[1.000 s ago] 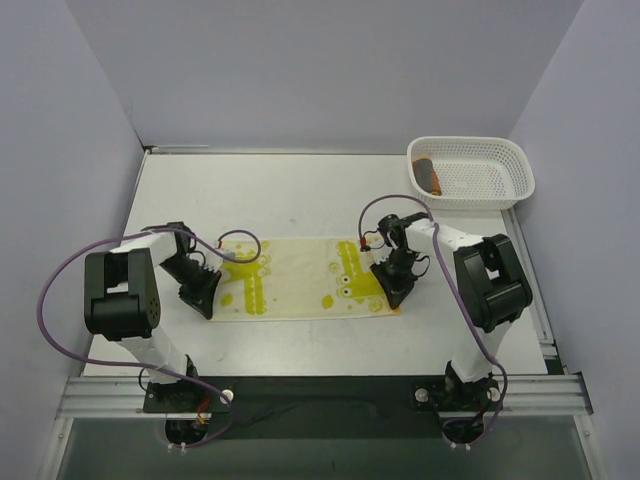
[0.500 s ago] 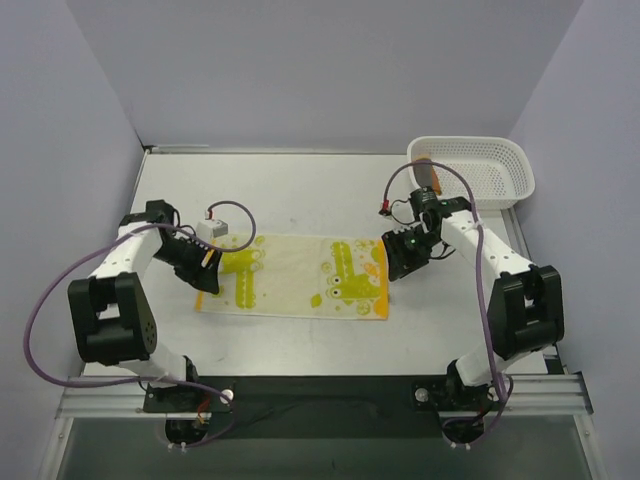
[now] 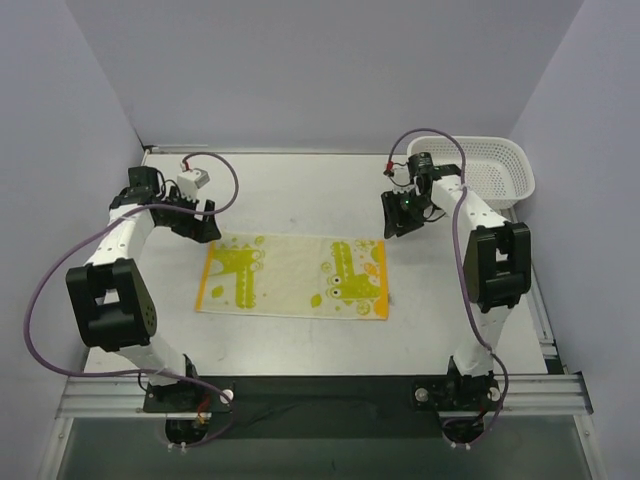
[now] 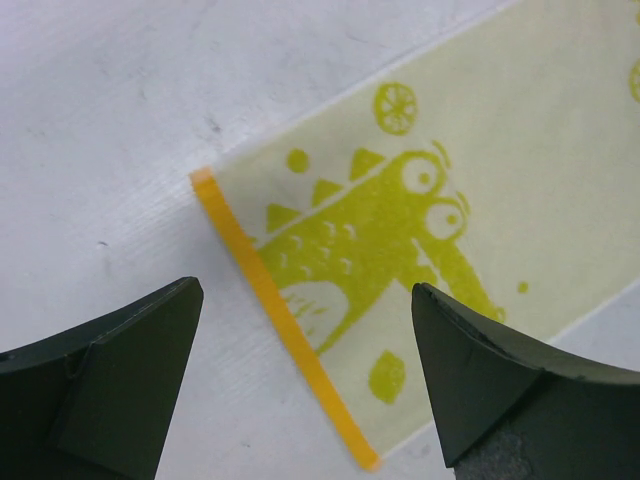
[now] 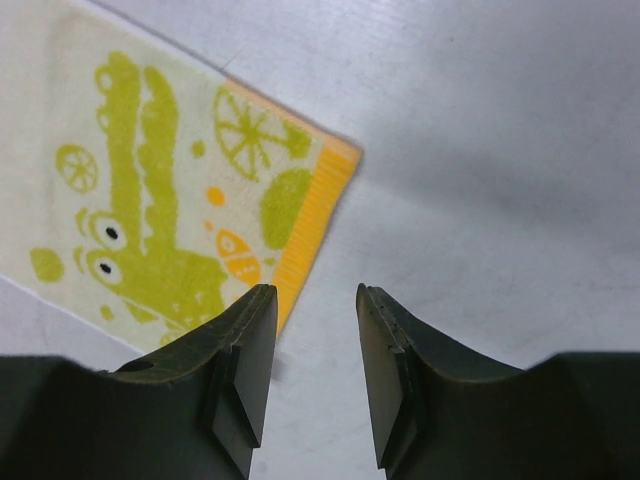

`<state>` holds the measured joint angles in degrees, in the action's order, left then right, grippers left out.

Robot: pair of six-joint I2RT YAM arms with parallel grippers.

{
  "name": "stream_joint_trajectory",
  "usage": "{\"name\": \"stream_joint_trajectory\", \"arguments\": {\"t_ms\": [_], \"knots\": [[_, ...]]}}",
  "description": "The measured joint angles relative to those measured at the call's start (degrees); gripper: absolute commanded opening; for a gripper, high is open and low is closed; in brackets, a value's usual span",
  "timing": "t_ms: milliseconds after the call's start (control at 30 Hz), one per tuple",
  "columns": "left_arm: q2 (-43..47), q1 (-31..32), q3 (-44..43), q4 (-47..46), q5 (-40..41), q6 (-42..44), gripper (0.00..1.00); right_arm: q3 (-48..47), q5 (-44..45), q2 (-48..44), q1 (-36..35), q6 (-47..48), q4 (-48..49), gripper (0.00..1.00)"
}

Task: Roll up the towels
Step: Flatten the towel, then fold the towel

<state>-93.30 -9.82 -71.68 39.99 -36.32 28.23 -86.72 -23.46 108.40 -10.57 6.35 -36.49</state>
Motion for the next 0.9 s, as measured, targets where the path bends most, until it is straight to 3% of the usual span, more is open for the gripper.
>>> {"name": "stream_joint_trajectory", "arguments": {"t_ms": [233,367,600,833,900], "knots": [[-8.33,-0.11,-6.03,-6.43,5.03,-2.49,0.97,-8.17,2.21,9.99,-0.11,-2.12,0.83,0.37],[-12.41,0.0,-6.73,-7.85,8.31,-3.1,0.84,-10.58,2.64,14.03,-0.52,-3.08,1.46,0.34],[-16.79,0.11,-6.97,-8.17,11.47,-4.02,0.81,-10.78,2.69,16.9,-2.84,-3.56,1.64,0.32],[-20.11,0.59,-7.34,-8.7,13.22,-4.2,0.8,-9.46,2.91,17.09,-4.96,-3.58,1.84,0.2],[-20.85,0.83,-7.52,-8.85,13.66,-4.15,0.79,-9.42,3.04,17.09,-5.07,-3.56,1.88,0.09]]}}
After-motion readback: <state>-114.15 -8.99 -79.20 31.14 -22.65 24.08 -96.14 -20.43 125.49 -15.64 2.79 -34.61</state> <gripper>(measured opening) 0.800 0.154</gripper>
